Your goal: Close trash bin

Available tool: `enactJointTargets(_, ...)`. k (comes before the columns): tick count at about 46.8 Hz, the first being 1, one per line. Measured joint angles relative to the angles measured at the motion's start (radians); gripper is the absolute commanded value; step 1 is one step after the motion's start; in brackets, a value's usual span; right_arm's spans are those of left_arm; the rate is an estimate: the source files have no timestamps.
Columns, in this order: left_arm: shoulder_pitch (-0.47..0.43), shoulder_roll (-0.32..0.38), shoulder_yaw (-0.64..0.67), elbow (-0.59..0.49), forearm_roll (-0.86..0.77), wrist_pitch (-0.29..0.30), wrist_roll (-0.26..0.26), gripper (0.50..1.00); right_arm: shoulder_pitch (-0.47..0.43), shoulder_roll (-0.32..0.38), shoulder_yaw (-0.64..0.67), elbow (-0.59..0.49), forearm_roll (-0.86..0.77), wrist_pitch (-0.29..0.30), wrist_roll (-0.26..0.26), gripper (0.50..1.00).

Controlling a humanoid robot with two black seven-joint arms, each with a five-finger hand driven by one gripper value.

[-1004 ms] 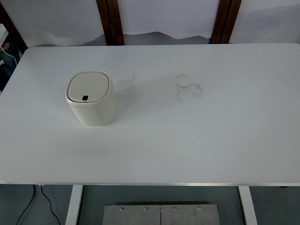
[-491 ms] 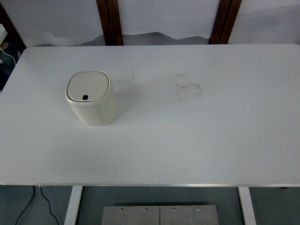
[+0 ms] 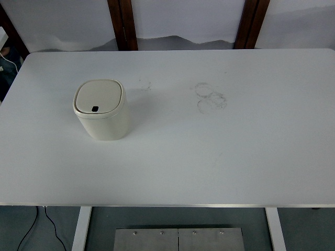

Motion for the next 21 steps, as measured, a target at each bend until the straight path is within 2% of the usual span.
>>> enactJointTargets(8,0.056,-0.021,0.0,0.005,-0.021,-0.001,0.0,1.0,-0.002,0.0,0.0,0.0,0.0,0.0,0.0,0.995)
enactJointTargets(21,0.075,-0.022,0.0,0.008,-0.034,0.002,0.0,1.0,-0.004,0.0,0.0,0.0,0.0,0.0,0.0,0.995)
